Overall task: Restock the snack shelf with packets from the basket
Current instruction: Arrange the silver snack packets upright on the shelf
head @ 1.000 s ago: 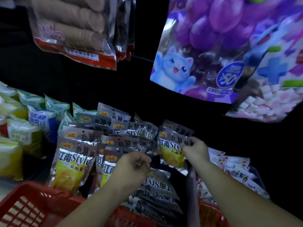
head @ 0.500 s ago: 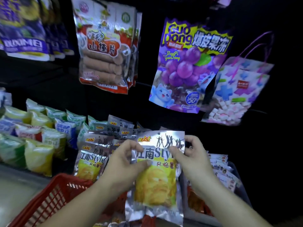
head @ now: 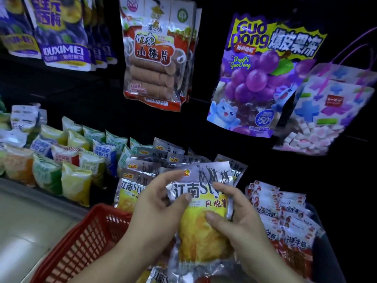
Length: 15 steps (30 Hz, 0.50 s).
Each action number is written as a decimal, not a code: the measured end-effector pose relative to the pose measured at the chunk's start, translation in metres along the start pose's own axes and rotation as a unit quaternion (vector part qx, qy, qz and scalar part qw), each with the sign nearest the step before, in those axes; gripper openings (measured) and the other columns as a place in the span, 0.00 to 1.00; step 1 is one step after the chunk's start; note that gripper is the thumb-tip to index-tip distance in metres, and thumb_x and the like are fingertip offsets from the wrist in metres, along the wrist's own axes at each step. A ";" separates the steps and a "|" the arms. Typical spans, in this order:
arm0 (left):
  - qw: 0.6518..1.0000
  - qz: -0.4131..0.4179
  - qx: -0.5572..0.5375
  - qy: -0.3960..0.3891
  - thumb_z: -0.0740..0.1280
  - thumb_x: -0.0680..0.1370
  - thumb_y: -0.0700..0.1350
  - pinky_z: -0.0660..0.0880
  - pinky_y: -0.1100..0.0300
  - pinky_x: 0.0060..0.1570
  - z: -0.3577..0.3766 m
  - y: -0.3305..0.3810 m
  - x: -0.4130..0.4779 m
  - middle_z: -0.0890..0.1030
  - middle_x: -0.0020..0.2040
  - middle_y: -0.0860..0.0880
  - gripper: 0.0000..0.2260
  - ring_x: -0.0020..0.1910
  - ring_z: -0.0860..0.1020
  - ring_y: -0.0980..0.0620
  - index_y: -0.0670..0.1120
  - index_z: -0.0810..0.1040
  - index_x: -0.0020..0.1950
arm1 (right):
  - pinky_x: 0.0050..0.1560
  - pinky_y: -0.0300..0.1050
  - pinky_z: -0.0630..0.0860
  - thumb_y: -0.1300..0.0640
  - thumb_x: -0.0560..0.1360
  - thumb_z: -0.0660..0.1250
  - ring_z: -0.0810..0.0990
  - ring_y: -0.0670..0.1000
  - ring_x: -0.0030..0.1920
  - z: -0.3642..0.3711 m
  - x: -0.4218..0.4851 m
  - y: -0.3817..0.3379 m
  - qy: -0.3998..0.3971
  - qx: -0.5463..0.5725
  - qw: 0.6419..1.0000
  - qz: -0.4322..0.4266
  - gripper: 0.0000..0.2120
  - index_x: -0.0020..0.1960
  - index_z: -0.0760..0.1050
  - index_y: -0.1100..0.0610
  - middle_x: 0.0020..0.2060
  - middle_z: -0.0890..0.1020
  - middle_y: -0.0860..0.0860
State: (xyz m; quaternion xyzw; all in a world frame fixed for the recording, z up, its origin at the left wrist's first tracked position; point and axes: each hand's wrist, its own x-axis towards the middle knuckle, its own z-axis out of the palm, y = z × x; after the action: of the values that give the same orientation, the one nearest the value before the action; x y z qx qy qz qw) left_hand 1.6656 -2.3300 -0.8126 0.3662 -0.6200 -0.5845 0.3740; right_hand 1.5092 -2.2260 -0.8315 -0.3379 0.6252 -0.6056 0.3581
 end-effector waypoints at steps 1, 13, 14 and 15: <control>1.000 0.001 -0.008 -0.002 0.76 0.76 0.47 0.74 0.62 0.34 -0.001 0.001 0.001 0.79 0.35 0.58 0.17 0.33 0.73 0.59 0.65 0.80 0.59 | 0.57 0.54 0.83 0.60 0.71 0.78 0.81 0.52 0.64 -0.001 0.001 -0.001 0.001 0.014 1.000 -0.002 0.23 0.60 0.82 0.39 0.65 0.80 0.41; 0.998 -0.010 0.057 -0.038 0.73 0.78 0.43 0.76 0.68 0.43 0.003 -0.018 -0.002 0.78 0.50 0.58 0.32 0.49 0.78 0.64 0.63 0.65 0.78 | 0.73 0.47 0.65 0.48 0.76 0.72 0.53 0.24 0.68 -0.003 0.008 0.003 0.066 -0.096 0.991 -0.059 0.40 0.75 0.53 0.23 0.63 0.54 0.12; 0.998 -0.012 0.057 -0.030 0.72 0.79 0.42 0.76 0.69 0.41 0.004 -0.021 0.000 0.77 0.52 0.56 0.32 0.48 0.78 0.64 0.63 0.65 0.78 | 0.75 0.48 0.63 0.47 0.76 0.72 0.51 0.20 0.66 -0.002 0.007 0.002 0.062 -0.112 0.990 -0.061 0.41 0.75 0.49 0.22 0.64 0.52 0.11; 0.998 -0.017 0.051 -0.021 0.72 0.79 0.42 0.76 0.68 0.41 0.005 -0.023 0.001 0.76 0.53 0.54 0.33 0.48 0.78 0.63 0.63 0.64 0.78 | 0.77 0.50 0.62 0.46 0.76 0.71 0.50 0.19 0.67 -0.001 0.006 0.002 0.060 -0.122 0.989 -0.064 0.43 0.76 0.46 0.22 0.66 0.50 0.12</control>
State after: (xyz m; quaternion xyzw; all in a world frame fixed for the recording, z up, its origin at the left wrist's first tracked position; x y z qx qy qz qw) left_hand 1.6611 -2.3300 -0.8353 0.3825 -0.6505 -0.5661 0.3318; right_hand 1.5057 -2.2306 -0.8333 -0.3811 0.6923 -0.5653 0.2365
